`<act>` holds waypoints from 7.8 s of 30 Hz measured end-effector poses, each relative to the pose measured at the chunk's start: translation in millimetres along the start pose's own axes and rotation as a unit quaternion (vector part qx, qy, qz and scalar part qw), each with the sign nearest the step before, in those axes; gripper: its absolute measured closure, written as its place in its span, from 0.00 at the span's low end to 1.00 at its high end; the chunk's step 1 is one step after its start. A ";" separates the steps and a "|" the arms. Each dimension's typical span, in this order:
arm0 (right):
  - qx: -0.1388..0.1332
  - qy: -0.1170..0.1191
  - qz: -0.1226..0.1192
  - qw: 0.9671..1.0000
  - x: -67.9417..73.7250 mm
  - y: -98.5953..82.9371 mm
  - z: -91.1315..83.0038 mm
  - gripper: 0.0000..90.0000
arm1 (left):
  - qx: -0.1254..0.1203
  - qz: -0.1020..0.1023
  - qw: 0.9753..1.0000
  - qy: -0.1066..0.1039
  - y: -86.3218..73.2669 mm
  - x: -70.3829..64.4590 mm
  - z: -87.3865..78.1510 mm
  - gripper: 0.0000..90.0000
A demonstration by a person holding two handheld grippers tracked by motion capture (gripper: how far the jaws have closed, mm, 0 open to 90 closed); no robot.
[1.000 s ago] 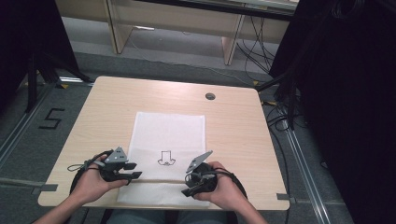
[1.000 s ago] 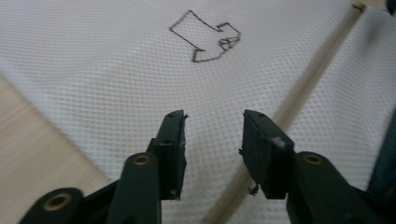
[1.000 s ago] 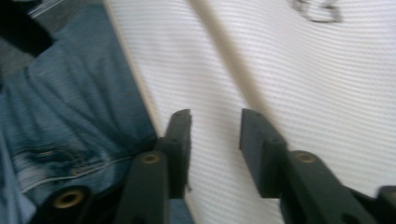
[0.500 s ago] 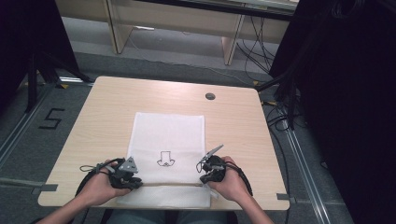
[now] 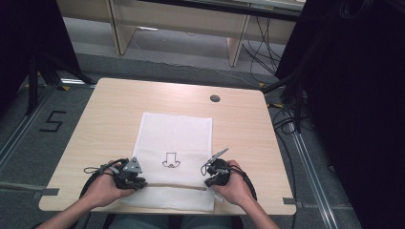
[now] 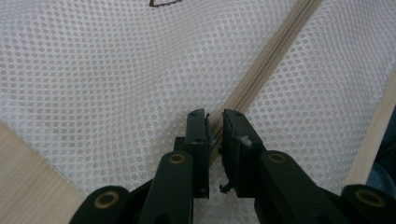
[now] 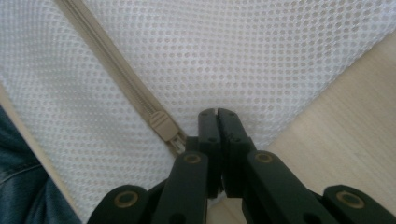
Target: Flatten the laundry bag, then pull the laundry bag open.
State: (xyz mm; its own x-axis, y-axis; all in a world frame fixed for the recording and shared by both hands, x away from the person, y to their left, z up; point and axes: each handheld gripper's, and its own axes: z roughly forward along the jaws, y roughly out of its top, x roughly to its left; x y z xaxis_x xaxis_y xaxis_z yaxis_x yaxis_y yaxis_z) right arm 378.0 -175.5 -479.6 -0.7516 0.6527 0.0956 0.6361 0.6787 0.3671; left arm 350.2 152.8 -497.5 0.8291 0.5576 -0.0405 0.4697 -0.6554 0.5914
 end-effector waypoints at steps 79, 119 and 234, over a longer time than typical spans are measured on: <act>0.009 0.021 0.108 0.994 -0.3 -12.2 -3.8 1.00 | -0.105 0.044 0.990 -0.087 89.8 -52.9 56.1 0.74; 0.025 0.009 0.098 0.995 3.0 -6.0 -1.7 1.00 | -0.083 0.089 0.986 -0.112 108.4 -81.3 97.8 0.83; 0.017 0.008 0.089 0.996 3.3 -8.7 -2.2 1.00 | -0.094 0.064 0.989 -0.098 93.2 -72.5 60.5 0.91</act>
State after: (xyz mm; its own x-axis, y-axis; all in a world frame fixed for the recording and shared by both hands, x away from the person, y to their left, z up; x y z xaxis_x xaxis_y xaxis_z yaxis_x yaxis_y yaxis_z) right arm 369.6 -179.9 -480.4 -0.6294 0.7579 0.1714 0.7644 0.5643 0.3119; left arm 352.2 20.5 -488.2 0.9298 0.3543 -0.1000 0.3074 -0.5977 0.7404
